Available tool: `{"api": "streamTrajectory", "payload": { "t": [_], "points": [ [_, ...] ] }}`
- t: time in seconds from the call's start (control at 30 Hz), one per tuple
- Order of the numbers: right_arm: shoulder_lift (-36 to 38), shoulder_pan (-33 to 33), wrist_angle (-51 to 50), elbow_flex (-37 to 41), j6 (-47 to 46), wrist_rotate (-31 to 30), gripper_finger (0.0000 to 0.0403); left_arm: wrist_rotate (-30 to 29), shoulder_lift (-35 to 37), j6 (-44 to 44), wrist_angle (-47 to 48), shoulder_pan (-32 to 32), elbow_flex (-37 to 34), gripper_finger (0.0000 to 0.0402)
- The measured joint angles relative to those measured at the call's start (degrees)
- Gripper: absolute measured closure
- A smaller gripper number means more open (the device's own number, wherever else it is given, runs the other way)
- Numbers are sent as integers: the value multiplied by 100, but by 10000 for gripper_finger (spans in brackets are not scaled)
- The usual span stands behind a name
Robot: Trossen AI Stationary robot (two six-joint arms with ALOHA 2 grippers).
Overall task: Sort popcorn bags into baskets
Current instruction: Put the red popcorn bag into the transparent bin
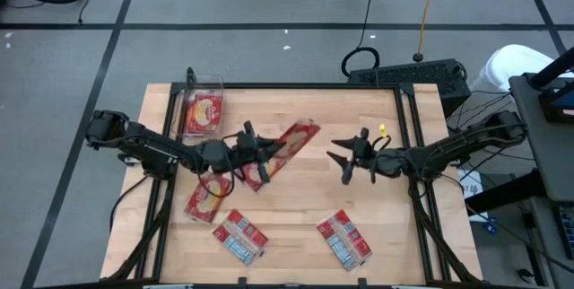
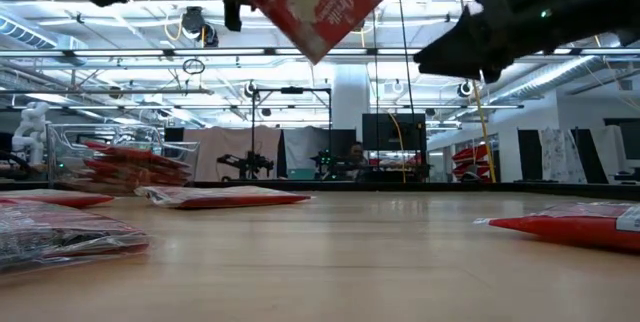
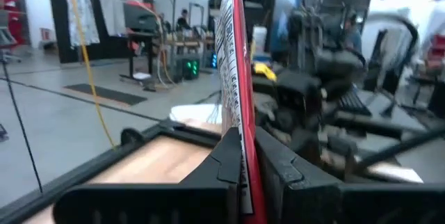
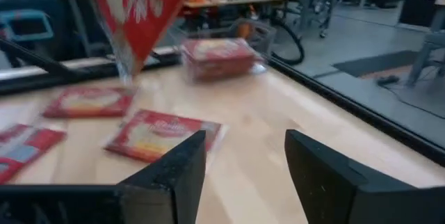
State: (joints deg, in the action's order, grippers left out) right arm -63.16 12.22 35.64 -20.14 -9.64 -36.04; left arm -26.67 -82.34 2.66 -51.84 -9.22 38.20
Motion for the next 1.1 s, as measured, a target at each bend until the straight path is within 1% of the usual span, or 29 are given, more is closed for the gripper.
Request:
{"api": "streamTrajectory", "payload": {
  "t": [0.07,0.13,0.33,0.47,0.53,0.67,0.8,1.0,1.1],
  "points": [
    [-59,-159,114,16,83,37,212,257,-25,24,-195,188,0,383],
    [-141,-344,513,15,208,249,210,541,-27,140,-348,352,0,384],
    [-511,-835,2074,11,340,1607,206,1079,-27,376,-568,680,0,378],
    [-893,-1040,3067,-33,298,2145,206,1269,-28,405,-670,743,0,384],
    [-1122,-1116,3166,-185,287,2238,206,1376,-106,391,-883,742,0,382],
    [-1692,-1192,3060,-734,220,2331,206,1491,-225,372,-1243,738,0,378],
    [-2095,-1234,3053,-1148,200,2758,206,1490,-261,341,-1320,737,-3,383],
    [-2192,-1228,3068,-1227,216,3180,206,1543,-268,236,-1284,711,-7,375],
    [-2081,-1227,3018,-1134,172,3182,206,1556,-251,111,-1273,709,-7,374]
  ]
}}
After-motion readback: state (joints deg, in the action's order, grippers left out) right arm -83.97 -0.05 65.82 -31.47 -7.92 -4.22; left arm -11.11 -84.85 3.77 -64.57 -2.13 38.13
